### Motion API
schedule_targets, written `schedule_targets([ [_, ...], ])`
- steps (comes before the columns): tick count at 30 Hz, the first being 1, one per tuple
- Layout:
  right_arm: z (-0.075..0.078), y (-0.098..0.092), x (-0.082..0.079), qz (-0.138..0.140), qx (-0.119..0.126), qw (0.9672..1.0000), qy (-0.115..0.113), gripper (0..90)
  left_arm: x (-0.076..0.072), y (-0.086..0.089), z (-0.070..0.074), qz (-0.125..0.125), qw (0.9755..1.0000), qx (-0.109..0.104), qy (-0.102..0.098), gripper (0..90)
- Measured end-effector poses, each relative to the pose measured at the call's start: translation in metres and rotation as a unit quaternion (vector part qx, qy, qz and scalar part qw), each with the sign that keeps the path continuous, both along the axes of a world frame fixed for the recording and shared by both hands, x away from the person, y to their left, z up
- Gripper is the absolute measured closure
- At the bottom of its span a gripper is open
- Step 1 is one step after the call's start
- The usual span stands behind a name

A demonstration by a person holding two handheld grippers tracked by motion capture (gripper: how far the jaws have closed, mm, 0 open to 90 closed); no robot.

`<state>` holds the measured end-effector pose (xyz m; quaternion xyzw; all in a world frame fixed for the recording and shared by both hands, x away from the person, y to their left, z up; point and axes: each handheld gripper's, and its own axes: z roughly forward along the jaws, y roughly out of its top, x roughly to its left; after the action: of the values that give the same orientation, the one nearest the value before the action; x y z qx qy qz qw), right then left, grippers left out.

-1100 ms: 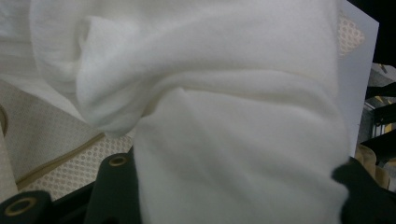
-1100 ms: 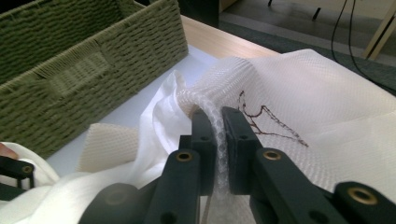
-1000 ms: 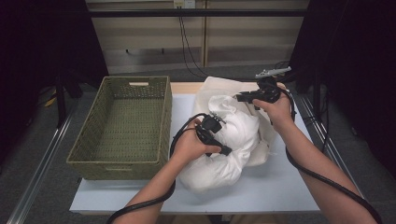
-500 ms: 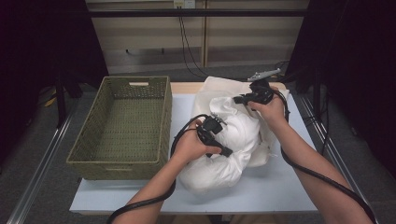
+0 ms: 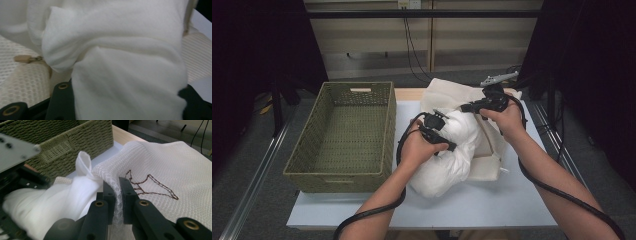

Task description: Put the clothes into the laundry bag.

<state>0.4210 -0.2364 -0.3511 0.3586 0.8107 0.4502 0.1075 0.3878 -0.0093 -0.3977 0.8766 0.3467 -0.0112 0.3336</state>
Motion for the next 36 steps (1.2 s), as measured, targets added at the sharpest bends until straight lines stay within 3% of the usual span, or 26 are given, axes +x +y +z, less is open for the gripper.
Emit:
schedule_targets([
  [1, 0.000, 0.000, 0.000, 0.000, 0.000, 1.0000, 0.000, 85.7, 0.000, 0.000, 0.000, 0.000, 1.0000, 0.000, 0.000, 46.0],
  [2, 0.001, 0.001, -0.002, 0.001, 0.000, 1.0000, 0.002, 85.8, 0.003, 0.002, -0.001, 0.025, 0.9997, 0.006, -0.004, 46.0],
  [3, 0.001, 0.001, -0.002, 0.001, 0.000, 1.0000, 0.002, 85.8, 0.003, 0.002, -0.001, 0.025, 0.9997, 0.006, -0.004, 46.0],
  [6, 0.006, -0.001, -0.005, 0.004, 0.012, 0.9999, 0.004, 86.2, 0.008, 0.010, 0.003, 0.059, 0.9978, 0.023, -0.020, 46.1],
  [7, 0.006, -0.001, -0.005, 0.004, 0.012, 0.9999, 0.004, 86.2, 0.008, 0.010, 0.003, 0.059, 0.9978, 0.023, -0.020, 46.1],
  [9, 0.011, -0.004, -0.007, 0.005, 0.023, 0.9997, 0.003, 86.3, 0.012, 0.016, 0.007, 0.085, 0.9946, 0.038, -0.045, 46.2],
  [11, 0.013, -0.004, -0.008, 0.005, 0.023, 0.9997, 0.001, 86.3, 0.014, 0.019, 0.008, 0.078, 0.9947, 0.042, -0.052, 46.1],
  [13, 0.013, -0.004, -0.009, 0.003, 0.023, 0.9997, 0.001, 86.4, 0.014, 0.019, 0.008, 0.074, 0.9955, 0.039, -0.044, 46.1],
  [14, 0.012, -0.002, -0.009, 0.000, 0.024, 0.9997, 0.002, 86.4, 0.010, 0.017, 0.007, 0.059, 0.9975, 0.026, -0.029, 46.1],
  [15, 0.012, -0.002, -0.009, 0.000, 0.024, 0.9997, 0.002, 86.4, 0.010, 0.017, 0.007, 0.059, 0.9975, 0.026, -0.029, 46.1],
  [16, 0.010, -0.001, -0.008, -0.002, 0.024, 0.9997, 0.002, 86.4, 0.005, 0.012, 0.004, 0.038, 0.9988, 0.016, -0.025, 46.1],
  [18, 0.008, 0.000, -0.006, -0.003, 0.023, 0.9997, 0.006, 86.4, 0.003, 0.009, 0.003, 0.027, 0.9992, 0.015, -0.024, 46.1],
  [21, 0.005, -0.001, -0.005, -0.005, 0.028, 0.9996, 0.008, 86.4, -0.003, -0.003, -0.001, -0.023, 0.9994, 0.013, -0.023, 46.0],
  [26, 0.005, 0.002, -0.006, -0.001, 0.024, 0.9997, 0.010, 86.4, -0.002, -0.013, -0.004, -0.039, 0.9991, 0.007, -0.014, 45.8],
  [32, 0.007, 0.004, -0.009, 0.004, 0.030, 0.9995, 0.008, 86.4, 0.006, -0.009, -0.008, -0.007, 0.9999, -0.012, -0.003, 45.4],
  [36, 0.008, 0.001, -0.010, 0.003, 0.033, 0.9994, 0.006, 86.5, 0.014, -0.001, -0.004, 0.044, 0.9986, -0.025, -0.017, 45.0],
])
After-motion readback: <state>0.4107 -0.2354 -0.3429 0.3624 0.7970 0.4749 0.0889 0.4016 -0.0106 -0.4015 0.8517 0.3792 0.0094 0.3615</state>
